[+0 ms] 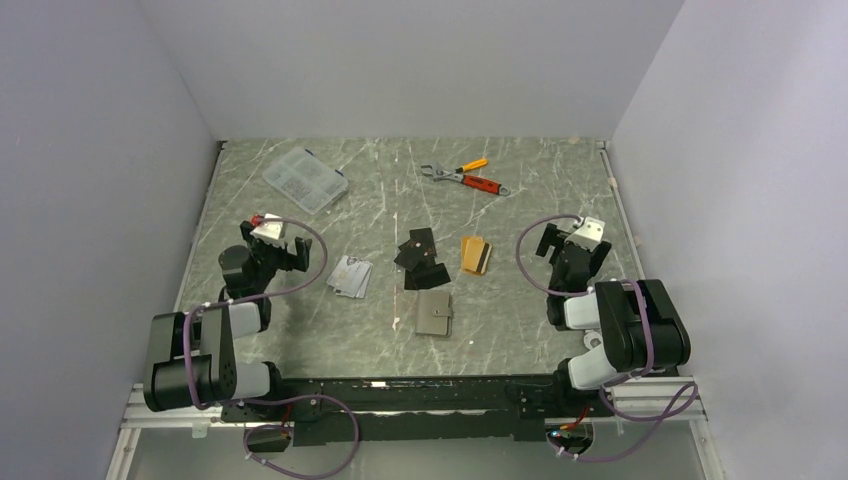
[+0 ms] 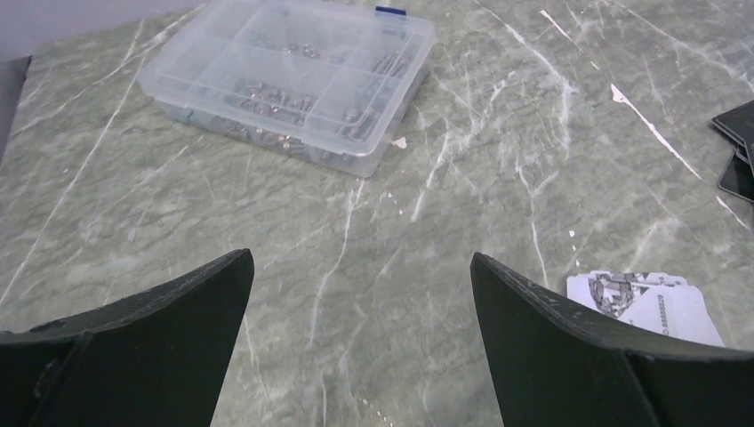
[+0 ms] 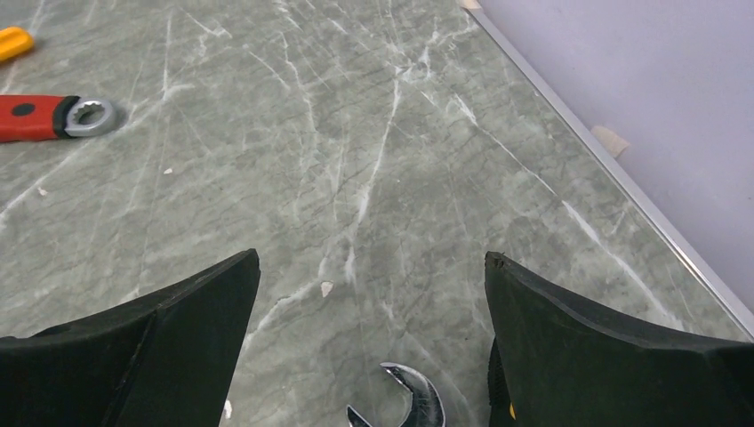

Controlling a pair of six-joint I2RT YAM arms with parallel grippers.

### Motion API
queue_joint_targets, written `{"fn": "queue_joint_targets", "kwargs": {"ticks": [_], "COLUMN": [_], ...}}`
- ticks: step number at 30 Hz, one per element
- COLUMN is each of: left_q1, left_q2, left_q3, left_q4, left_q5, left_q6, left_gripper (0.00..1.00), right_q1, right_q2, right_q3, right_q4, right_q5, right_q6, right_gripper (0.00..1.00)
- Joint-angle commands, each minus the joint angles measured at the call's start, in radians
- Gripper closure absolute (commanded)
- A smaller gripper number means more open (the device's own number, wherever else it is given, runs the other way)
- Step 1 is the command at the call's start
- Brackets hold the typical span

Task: Put the credit cards into the card holder
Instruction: Reset both arms

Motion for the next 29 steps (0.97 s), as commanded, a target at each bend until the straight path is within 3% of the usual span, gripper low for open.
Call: {"fn": "queue_joint_targets", "kwargs": {"ticks": [1,3,4,6,8,29], "left_q1": [-0.013,-0.028,-0.046,-0.043,-0.045,-0.056], "left_q2": [0.036,0.003,0.022,0.011,0.026,0.010], "left_q3": [-0.114,-0.033,-0.055,-0.038,-0.054,-0.062], "left_q4": [0.339,0.114,0.205,0.136,0.196,0.181], "left_q5": [-0.078,-0.123,-0.149,-0.147,-0.151,-0.169], "left_q6": [-0.052,-0.017,-0.022,-0.021,-0.033,-0.022], "left_gripper": [0.01,0.01,0.01,0.01,0.01,0.01], "right_q1": [0.010,0.010,0.010,0.009,-0.005,-0.017], "right_q2": [-0.023,-0.026,-0.025,-0.017,-0.004,-0.019], "right_q3": [-0.028,-0.040,-0.036,0.002,0.034,0.012], "right_q4": [0.120,0.133,0.126,0.070,0.009,0.036], "right_q5": [-0.020,-0.021,-0.019,-0.019,-0.029,-0.039], "right_q6": [-0.004,-0.002,-0.002,0.011,0.028,0.022], "right_gripper": [0.00,0.00,0.00,0.00,0.00,0.00]}}
